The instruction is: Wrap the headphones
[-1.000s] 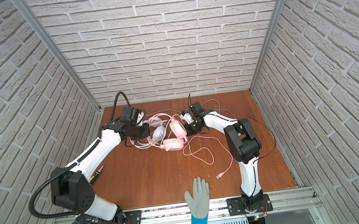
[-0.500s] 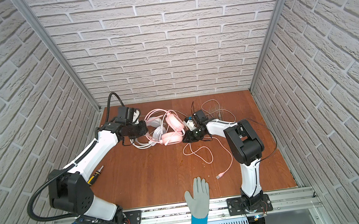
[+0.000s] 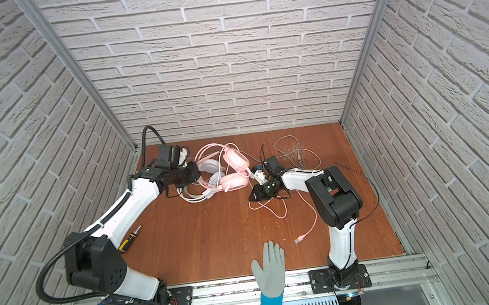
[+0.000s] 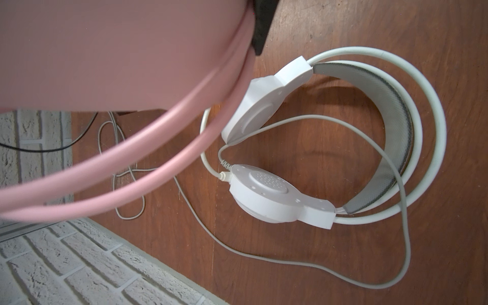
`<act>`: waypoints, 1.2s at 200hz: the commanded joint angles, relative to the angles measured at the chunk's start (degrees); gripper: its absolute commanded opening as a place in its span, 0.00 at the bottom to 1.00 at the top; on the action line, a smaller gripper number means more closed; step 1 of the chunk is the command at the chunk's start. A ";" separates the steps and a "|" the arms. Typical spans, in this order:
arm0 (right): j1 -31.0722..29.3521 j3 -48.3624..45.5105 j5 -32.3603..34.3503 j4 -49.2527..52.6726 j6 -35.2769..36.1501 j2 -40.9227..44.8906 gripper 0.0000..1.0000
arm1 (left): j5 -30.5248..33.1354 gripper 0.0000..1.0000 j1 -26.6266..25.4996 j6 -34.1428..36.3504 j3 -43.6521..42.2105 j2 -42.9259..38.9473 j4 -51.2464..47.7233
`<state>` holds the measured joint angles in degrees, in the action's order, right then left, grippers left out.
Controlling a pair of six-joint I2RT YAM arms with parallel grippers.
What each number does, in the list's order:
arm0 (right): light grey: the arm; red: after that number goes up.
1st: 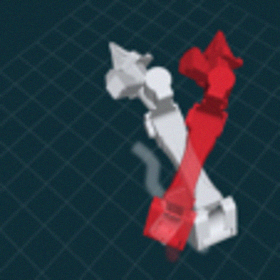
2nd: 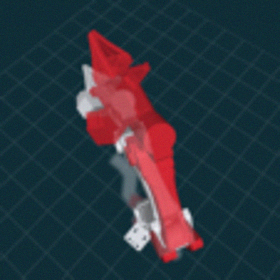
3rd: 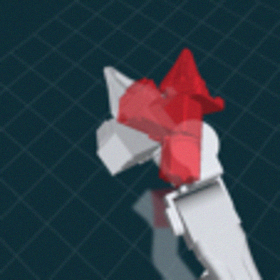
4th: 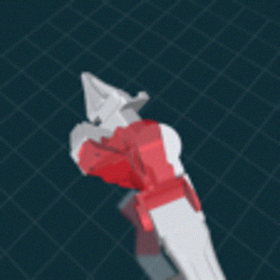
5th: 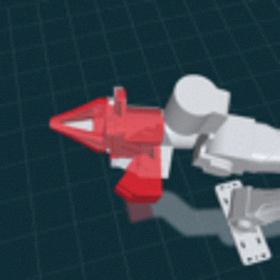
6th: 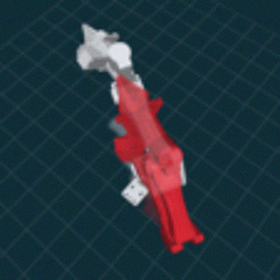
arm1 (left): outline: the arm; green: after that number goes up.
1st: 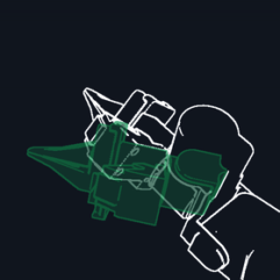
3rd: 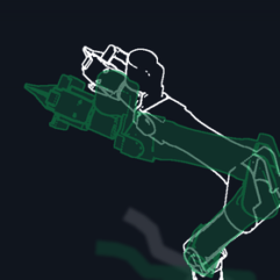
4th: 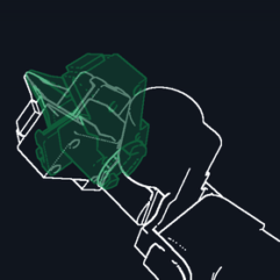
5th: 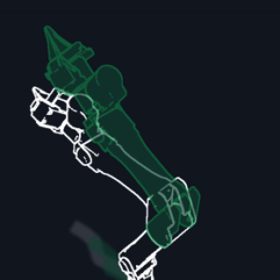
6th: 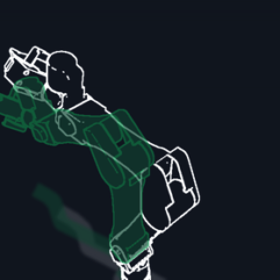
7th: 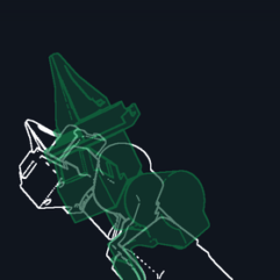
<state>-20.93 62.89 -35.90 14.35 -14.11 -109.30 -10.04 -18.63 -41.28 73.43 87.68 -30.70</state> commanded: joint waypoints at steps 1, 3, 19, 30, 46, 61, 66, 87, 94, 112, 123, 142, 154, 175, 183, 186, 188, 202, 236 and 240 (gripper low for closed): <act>-0.69 -0.93 -0.77 -1.30 -0.30 2.30 0.24 | -2.88 0.00 0.54 -2.10 0.59 -2.36 6.30; -0.63 -0.93 -0.76 -1.26 -0.30 2.26 0.24 | -2.88 0.00 0.55 -2.13 0.60 -2.34 6.34; -0.85 -1.27 -0.73 -1.25 -0.39 2.16 0.24 | -3.23 0.00 0.68 -2.57 0.62 -2.16 6.94; -0.91 -1.52 -0.73 -1.25 -0.44 2.15 0.24 | -3.16 0.00 0.70 -2.86 0.63 -2.08 7.18; -0.96 -1.97 -0.75 -1.43 -0.57 2.31 0.24 | -2.92 0.00 0.81 -3.10 0.66 -2.09 7.36; -1.01 -2.41 -0.75 -1.45 -0.53 2.36 0.24 | -2.71 0.00 1.10 -3.26 0.73 -2.16 7.41; -1.03 -2.55 -0.79 -1.43 -0.44 2.35 0.24 | -2.68 0.00 1.14 -3.32 0.82 -2.32 7.41; -1.04 -2.94 -0.84 -1.25 -0.22 2.48 0.24 | -2.59 0.00 1.49 -3.46 1.04 -2.19 7.39; -1.04 -3.10 -0.93 -1.25 -0.11 2.50 0.25 | -2.59 0.00 1.66 -3.67 1.23 -2.17 7.45; -1.04 -3.52 -1.19 -1.15 -0.04 2.58 0.25 | -2.26 0.00 2.00 -4.22 1.46 -1.91 7.57; -1.00 -3.82 -1.28 -1.12 -0.04 2.68 0.26 | -2.02 0.00 2.18 -4.40 1.61 -1.85 7.67; -1.04 -4.42 -1.28 -1.25 0.05 3.00 0.26 | -1.38 0.00 2.37 -4.85 1.42 -1.91 8.14; -1.04 -4.70 -1.13 -1.30 -0.04 3.02 0.26 | -1.26 0.00 2.52 -5.28 1.13 -1.87 8.46; -1.00 -5.21 -1.11 -1.60 -0.22 3.16 0.26 | -1.04 0.00 2.91 -6.00 0.58 -1.91 9.09; -1.04 -5.39 -0.97 -1.69 -0.30 3.31 0.26 | -0.94 0.00 3.12 -6.31 0.27 -2.01 9.37; -1.04 -5.53 -0.93 -1.77 -0.37 3.38 0.26 | -0.94 0.00 3.08 -6.42 0.12 -1.99 9.49; -1.04 -5.57 -0.86 -1.78 -0.39 3.43 0.26 | -0.94 0.00 3.21 -6.44 0.09 -1.99 9.51; -1.04 -5.90 -0.59 -1.96 -0.46 3.78 0.24 | -0.81 0.00 3.45 -6.79 -0.33 -2.16 9.91; -1.02 -6.31 -0.06 -2.55 -0.57 4.66 0.12 | -0.68 0.00 3.88 -7.55 -1.21 -2.40 10.52; -1.04 -6.29 -0.05 -2.65 -0.57 4.78 0.11 | -0.68 0.00 3.88 -7.59 -1.26 -2.43 10.56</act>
<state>-21.56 57.41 -36.42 12.75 -14.66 -107.46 -9.87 -15.35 -46.61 72.44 87.68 -26.48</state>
